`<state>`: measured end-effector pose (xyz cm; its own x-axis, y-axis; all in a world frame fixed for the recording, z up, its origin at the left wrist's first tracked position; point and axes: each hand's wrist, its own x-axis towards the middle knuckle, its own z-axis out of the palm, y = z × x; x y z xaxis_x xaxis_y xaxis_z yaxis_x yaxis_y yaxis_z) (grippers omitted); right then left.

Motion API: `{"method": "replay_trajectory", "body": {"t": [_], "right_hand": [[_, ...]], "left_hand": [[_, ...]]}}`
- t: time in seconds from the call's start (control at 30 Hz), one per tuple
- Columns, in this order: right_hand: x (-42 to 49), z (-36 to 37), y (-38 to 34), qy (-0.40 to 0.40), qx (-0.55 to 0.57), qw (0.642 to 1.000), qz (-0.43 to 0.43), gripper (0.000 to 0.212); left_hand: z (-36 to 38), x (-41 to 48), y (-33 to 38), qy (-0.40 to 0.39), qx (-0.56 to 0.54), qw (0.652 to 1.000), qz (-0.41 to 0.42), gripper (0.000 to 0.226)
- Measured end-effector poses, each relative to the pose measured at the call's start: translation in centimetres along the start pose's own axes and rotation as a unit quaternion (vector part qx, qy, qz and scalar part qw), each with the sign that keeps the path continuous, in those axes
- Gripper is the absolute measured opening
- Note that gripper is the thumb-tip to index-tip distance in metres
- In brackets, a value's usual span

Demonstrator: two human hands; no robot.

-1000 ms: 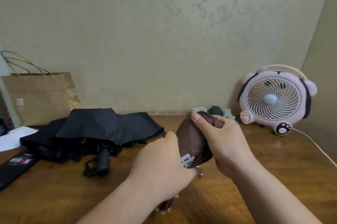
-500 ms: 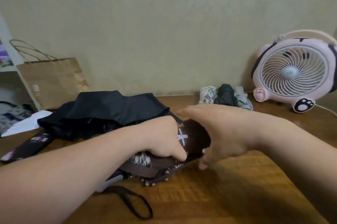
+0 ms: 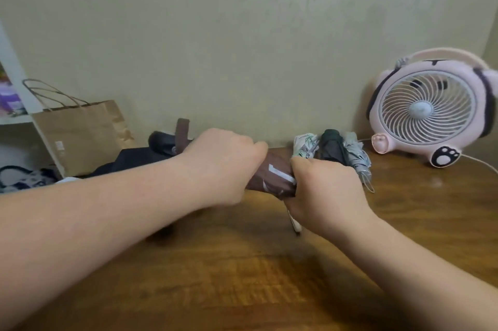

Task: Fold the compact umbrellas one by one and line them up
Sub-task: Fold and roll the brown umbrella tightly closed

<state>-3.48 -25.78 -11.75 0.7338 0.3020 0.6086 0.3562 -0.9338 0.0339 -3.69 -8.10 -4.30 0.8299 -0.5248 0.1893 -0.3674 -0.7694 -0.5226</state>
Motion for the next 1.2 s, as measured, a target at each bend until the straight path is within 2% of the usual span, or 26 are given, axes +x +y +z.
{"method": "replay_trajectory", "body": {"t": [0.1,0.2,0.3,0.37,0.43,0.5,0.57,0.6,0.67,0.7,0.73,0.8,0.83,0.9,1.0,1.1,1.2], "right_hand": [[0.1,0.5,-0.6,0.039,-0.002,0.999,-0.012,0.025],[-0.3,0.5,-1.2,0.051,-0.020,0.997,-0.053,0.030],[-1.2,0.3,-1.5,0.050,-0.025,0.995,-0.085,0.032],[-1.6,-0.4,-1.6,0.026,-0.038,0.994,-0.097,0.027],[-1.6,-1.8,-1.9,-0.075,-0.011,0.994,-0.080,0.023],[-1.1,-2.9,-2.1,-0.178,0.043,0.981,-0.058,0.023],[-0.2,-3.5,-1.7,-0.290,0.139,0.946,-0.040,0.019],[0.1,-3.8,-1.3,-0.348,0.212,0.913,-0.009,0.018],[0.2,-4.5,-0.8,-0.424,0.320,0.845,0.053,0.015],[0.0,-4.8,-0.8,-0.433,0.325,0.839,0.057,0.015],[-0.2,-5.0,-1.0,-0.418,0.301,0.856,0.045,0.017],[-0.9,-5.0,-1.7,-0.326,0.176,0.929,-0.006,0.021],[-1.4,-5.1,-2.1,-0.269,0.093,0.958,-0.037,0.020],[-2.2,-5.6,-2.6,-0.203,0.006,0.976,-0.074,0.019],[-3.6,-5.9,-3.0,-0.208,-0.016,0.973,-0.104,0.017],[-4.8,-5.5,-3.1,-0.230,0.000,0.966,-0.118,0.019],[-5.2,-4.9,-2.7,-0.271,0.029,0.957,-0.097,0.019]], "left_hand": [[-1.3,0.4,-0.6,-0.096,-0.013,0.995,-0.006,0.020],[-0.5,0.5,-1.5,-0.222,-0.130,0.966,-0.012,0.030],[0.4,-0.2,-1.9,-0.268,-0.218,0.938,-0.019,0.035],[0.6,-0.9,-1.2,-0.264,-0.222,0.939,-0.013,0.032],[0.4,-1.8,0.0,-0.227,-0.167,0.959,0.003,0.028],[-0.2,-2.7,1.4,-0.142,-0.048,0.988,0.032,0.026],[-0.6,-3.4,2.4,-0.041,0.030,0.997,0.058,0.032],[-0.5,-3.8,2.7,-0.006,0.047,0.997,0.067,0.035],[-0.2,-4.4,2.9,0.025,0.051,0.996,0.071,0.044],[-0.1,-4.7,3.0,0.024,0.036,0.997,0.062,0.049],[0.0,-5.0,3.0,0.013,0.012,0.999,0.044,0.054],[-0.3,-5.4,2.6,-0.027,-0.079,0.996,-0.014,0.064],[-0.5,-5.5,2.3,-0.056,-0.136,0.988,-0.040,0.072],[-0.9,-5.8,1.8,-0.117,-0.228,0.964,-0.064,0.092],[-0.8,-6.5,1.0,-0.172,-0.363,0.912,-0.081,0.104],[-0.3,-7.2,0.1,-0.198,-0.539,0.814,-0.088,0.106],[0.4,-7.8,-0.4,-0.196,-0.650,0.728,-0.099,0.109]]}}
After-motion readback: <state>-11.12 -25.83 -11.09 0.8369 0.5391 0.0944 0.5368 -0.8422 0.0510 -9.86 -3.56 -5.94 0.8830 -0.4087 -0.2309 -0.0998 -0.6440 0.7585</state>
